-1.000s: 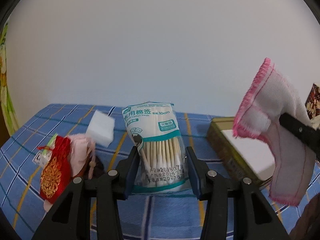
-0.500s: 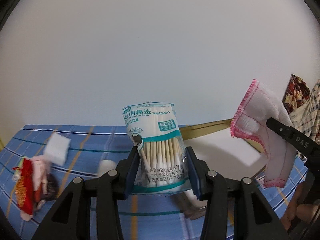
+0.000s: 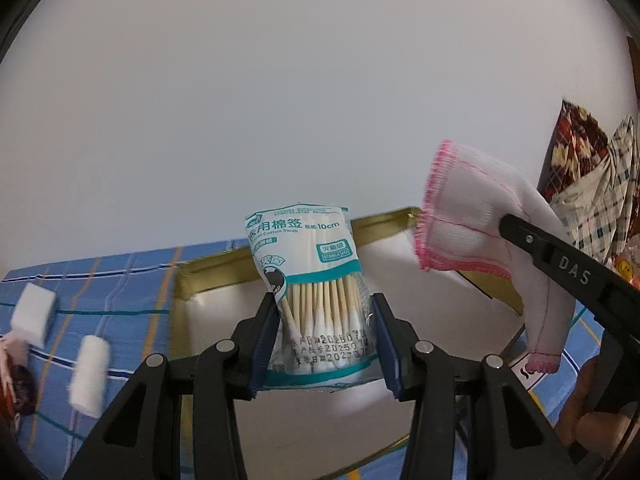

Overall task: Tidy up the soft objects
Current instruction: 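Carry the cloth with the right tool while the left tool carries the swab pack to the tin, then release the swab pack into the tin with the left tool while the right tool drops the cloth there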

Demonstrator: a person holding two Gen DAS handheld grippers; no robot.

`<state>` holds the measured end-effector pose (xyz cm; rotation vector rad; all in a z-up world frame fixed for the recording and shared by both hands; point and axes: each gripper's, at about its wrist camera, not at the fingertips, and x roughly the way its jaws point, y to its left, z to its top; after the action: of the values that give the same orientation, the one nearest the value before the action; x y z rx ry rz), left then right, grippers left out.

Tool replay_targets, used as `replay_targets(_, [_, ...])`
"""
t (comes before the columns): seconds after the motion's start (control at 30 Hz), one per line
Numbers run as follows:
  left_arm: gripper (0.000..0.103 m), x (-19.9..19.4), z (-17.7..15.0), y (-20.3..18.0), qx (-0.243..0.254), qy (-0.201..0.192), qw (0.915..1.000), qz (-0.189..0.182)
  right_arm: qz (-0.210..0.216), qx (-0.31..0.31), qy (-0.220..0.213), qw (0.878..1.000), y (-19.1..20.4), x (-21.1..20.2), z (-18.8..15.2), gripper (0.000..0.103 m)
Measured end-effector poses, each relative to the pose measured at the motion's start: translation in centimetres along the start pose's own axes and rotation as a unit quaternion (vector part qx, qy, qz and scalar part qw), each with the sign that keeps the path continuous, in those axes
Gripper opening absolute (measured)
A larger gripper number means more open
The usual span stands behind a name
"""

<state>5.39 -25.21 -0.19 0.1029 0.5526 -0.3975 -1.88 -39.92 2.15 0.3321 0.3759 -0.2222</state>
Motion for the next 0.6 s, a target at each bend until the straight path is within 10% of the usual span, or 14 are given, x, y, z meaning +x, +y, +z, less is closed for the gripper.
replay_targets(0.37, [0.050, 2.1, 0.0, -0.9, 0.003, 0.028, 0.9994, 0.019, 0.010, -0.023, 0.038, 0.999, 1.1, 3.1, -1.1, 0.025])
replay_targets(0.5, [0.069, 0.7, -0.1, -0.6, -0.003, 0.005, 0.9997, 0.026, 0.015, 0.002, 0.023, 1.000, 0.6, 2.4, -1.0, 0.085])
replay_targets(0.6, [0.081, -0.9, -0.3, -0.1, -0.009, -0.022, 0.9989, 0.040, -0.010, 0.019, -0.055, 0.998, -0.4, -0.4, -0.5, 0.103])
